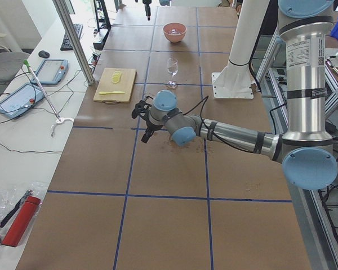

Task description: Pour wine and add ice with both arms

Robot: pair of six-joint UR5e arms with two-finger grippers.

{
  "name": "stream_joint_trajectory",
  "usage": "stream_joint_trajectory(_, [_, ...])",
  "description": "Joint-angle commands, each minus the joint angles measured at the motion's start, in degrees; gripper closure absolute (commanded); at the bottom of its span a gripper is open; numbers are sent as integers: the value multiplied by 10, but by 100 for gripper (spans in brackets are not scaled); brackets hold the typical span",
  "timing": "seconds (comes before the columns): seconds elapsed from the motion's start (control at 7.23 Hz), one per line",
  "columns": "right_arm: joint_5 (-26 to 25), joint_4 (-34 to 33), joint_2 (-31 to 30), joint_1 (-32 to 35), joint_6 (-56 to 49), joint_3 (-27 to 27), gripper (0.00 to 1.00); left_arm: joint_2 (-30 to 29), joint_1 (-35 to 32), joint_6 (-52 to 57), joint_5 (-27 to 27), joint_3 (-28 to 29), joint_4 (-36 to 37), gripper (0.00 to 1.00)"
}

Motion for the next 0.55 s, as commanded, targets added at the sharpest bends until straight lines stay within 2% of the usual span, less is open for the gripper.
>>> stream_joint_trajectory(0.0, [0, 9, -1, -6, 22, 0, 0, 97, 100, -101, 75, -11, -179, 0])
stream_joint_trajectory(0.14, [0, 9, -1, -6, 23, 1, 0, 119, 131, -117, 102, -10, -227, 0])
stream_joint_trajectory(0.28, [0, 9, -1, -6, 23, 1, 0, 136, 187, -120, 166, -9, -239, 0])
stream_joint_trajectory(0.41, [0, 9, -2, -7, 22, -2, 0, 150, 210, -123, 179, -10, -265, 0])
